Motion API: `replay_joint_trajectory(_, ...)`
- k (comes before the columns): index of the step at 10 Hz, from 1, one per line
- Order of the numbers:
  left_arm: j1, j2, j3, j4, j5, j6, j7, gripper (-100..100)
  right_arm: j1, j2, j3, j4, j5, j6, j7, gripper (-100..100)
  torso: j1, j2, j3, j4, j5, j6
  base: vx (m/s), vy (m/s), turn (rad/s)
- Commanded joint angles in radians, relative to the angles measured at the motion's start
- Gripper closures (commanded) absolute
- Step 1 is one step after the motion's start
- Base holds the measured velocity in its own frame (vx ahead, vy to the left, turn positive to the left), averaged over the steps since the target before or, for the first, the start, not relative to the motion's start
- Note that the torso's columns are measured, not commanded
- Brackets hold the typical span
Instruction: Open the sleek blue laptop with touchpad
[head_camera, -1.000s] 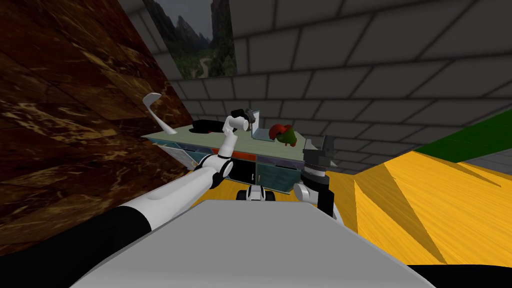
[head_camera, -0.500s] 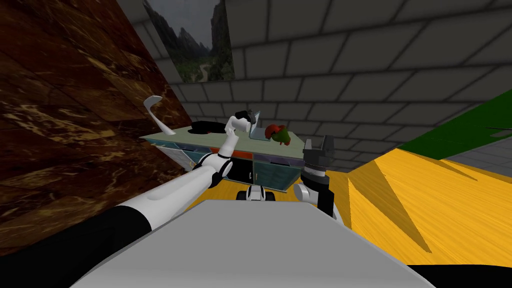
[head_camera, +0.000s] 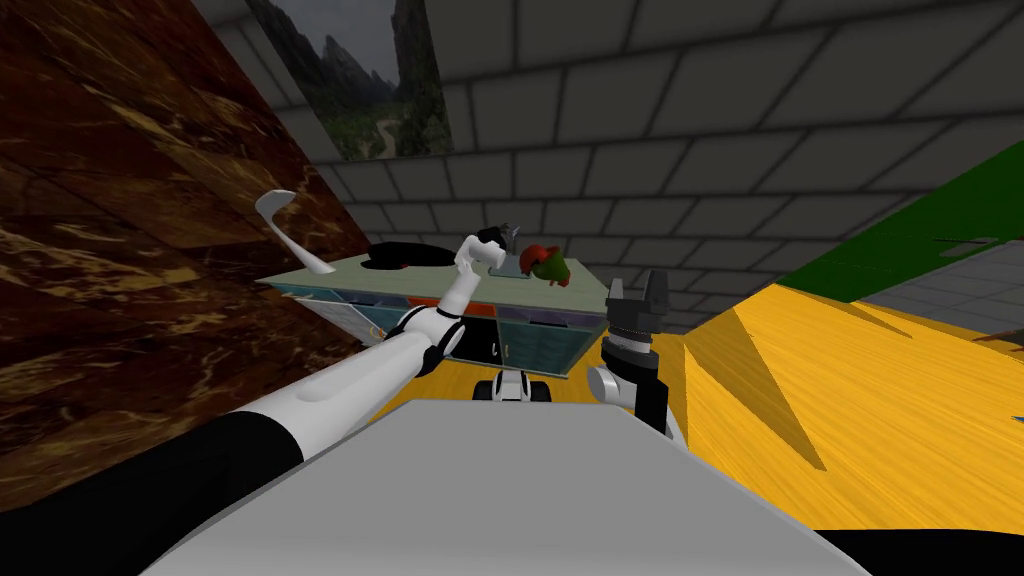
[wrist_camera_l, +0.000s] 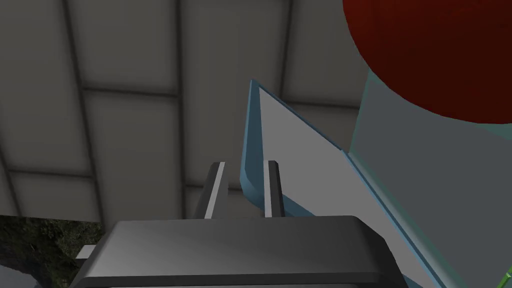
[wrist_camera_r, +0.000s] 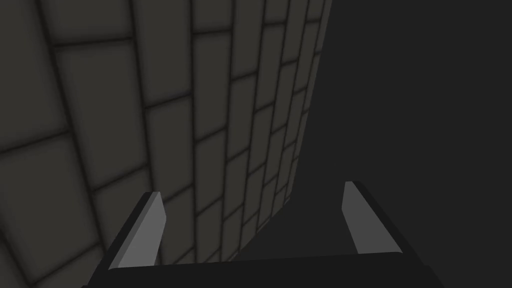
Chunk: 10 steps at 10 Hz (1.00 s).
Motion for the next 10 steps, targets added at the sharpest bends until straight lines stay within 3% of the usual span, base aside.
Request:
replay_joint_trajectory(1,0.021,0.013,-0.037,0.04,-0.037,-0.03,-0.063,100,0.0,0.0,0.0,0.0,0.0,0.0,0.0,0,-0.001,0.003,0.002,0.0,0.0,-0.001,-0.035,-0.073,-0.038)
replay_joint_trajectory(3,0.033,0.02,-0.062,0.064,-0.062,-0.049,-0.103,100,0.0,0.0,0.0,0.0,0.0,0.0,0.0,0,0.001,0.001,0.001,0.001,0.0,-0.001,-0.033,-0.053,-0.022)
replay_joint_trajectory(4,0.033,0.02,-0.062,0.064,-0.062,-0.049,-0.103,100,0.0,0.0,0.0,0.0,0.0,0.0,0.0,0,-0.001,0.0,0.0,0.002,-0.001,0.001,-0.017,-0.024,-0.004)
replay_joint_trajectory(5,0.045,0.027,-0.088,0.088,-0.087,-0.068,-0.144,100,0.0,0.0,0.0,0.0,0.0,0.0,0.0,0,-0.003,0.0,-0.001,0.003,-0.002,0.003,-0.011,-0.041,-0.048)
replay_joint_trajectory(7,0.057,0.035,-0.114,0.112,-0.113,-0.087,-0.184,100,0.0,0.0,0.0,0.0,0.0,0.0,0.0,0,-0.01,0.001,0.001,0.003,-0.004,0.005,-0.014,-0.059,-0.043)
replay_joint_trajectory(8,0.051,0.033,-0.105,0.11,-0.103,-0.084,-0.169,100,0.0,0.0,0.0,0.0,0.0,0.0,0.0,0,-0.01,0.001,0.001,0.002,-0.004,0.005,-0.012,-0.022,0.014)
replay_joint_trajectory(9,0.074,0.045,-0.13,0.13,-0.139,-0.116,-0.206,100,0.0,0.0,0.0,0.0,0.0,0.0,0.0,0,-0.008,0.002,0.001,0.003,-0.004,0.006,-0.014,-0.045,-0.007)
replay_joint_trajectory(10,0.085,0.05,-0.142,0.138,-0.156,-0.13,-0.222,100,0.0,0.0,0.0,0.0,0.0,0.0,0.0,0,-0.011,0.002,0.001,0.0,-0.004,0.007,-0.016,-0.067,-0.016)
